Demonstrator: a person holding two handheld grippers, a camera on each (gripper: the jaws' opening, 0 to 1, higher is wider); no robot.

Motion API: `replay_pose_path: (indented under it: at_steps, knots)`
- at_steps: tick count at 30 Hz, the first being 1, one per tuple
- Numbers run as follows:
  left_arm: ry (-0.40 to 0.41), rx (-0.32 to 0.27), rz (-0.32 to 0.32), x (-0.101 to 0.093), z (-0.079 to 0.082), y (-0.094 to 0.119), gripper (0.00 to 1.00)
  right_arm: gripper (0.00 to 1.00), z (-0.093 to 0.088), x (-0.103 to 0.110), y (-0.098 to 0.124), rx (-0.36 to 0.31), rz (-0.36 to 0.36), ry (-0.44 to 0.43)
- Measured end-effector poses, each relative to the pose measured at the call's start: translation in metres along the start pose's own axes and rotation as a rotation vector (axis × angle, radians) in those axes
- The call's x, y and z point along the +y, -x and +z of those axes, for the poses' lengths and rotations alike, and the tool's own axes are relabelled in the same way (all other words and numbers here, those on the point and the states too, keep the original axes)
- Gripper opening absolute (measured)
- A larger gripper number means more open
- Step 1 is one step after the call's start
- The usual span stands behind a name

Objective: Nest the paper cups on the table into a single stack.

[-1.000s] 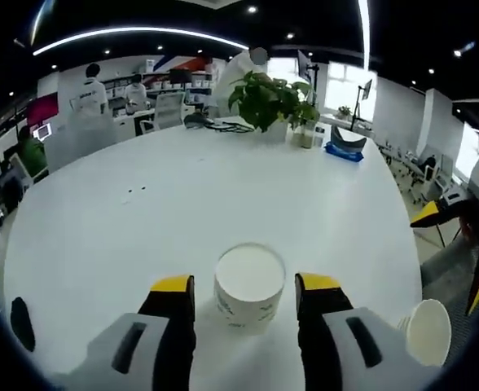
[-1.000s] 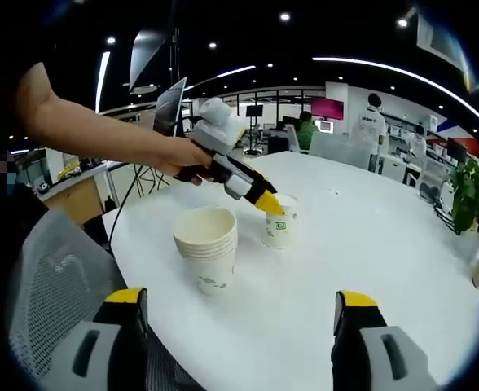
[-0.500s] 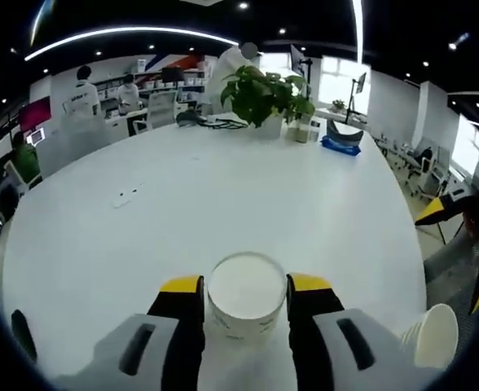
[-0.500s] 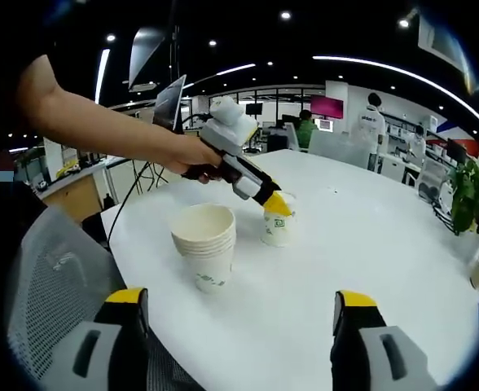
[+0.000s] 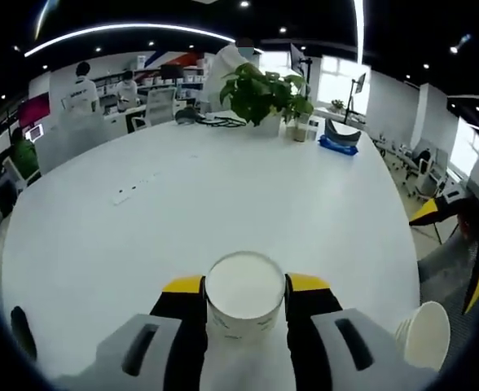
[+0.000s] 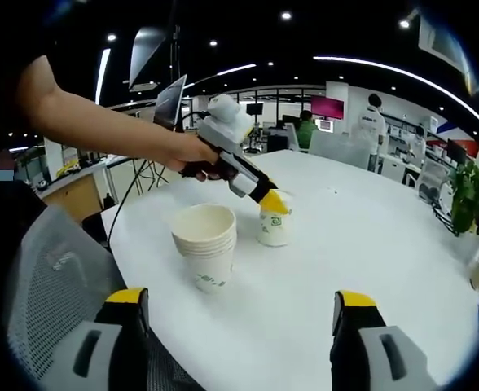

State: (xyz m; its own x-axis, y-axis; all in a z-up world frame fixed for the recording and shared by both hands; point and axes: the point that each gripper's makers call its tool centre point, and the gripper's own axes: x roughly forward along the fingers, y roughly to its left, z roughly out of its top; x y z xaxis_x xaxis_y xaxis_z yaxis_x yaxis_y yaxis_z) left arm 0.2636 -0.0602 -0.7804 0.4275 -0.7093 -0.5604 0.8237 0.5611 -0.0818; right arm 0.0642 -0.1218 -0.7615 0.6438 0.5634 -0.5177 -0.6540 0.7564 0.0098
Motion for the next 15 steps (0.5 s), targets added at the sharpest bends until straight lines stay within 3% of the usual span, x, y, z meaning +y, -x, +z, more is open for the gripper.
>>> replay_pose_path:
  at_steps: [15]
  knots:
    - [0.001,-0.027,0.005,-0.009,0.013,0.033,0.35,0.94,0.007,0.001,0.002,-0.034,0.001,-0.001]
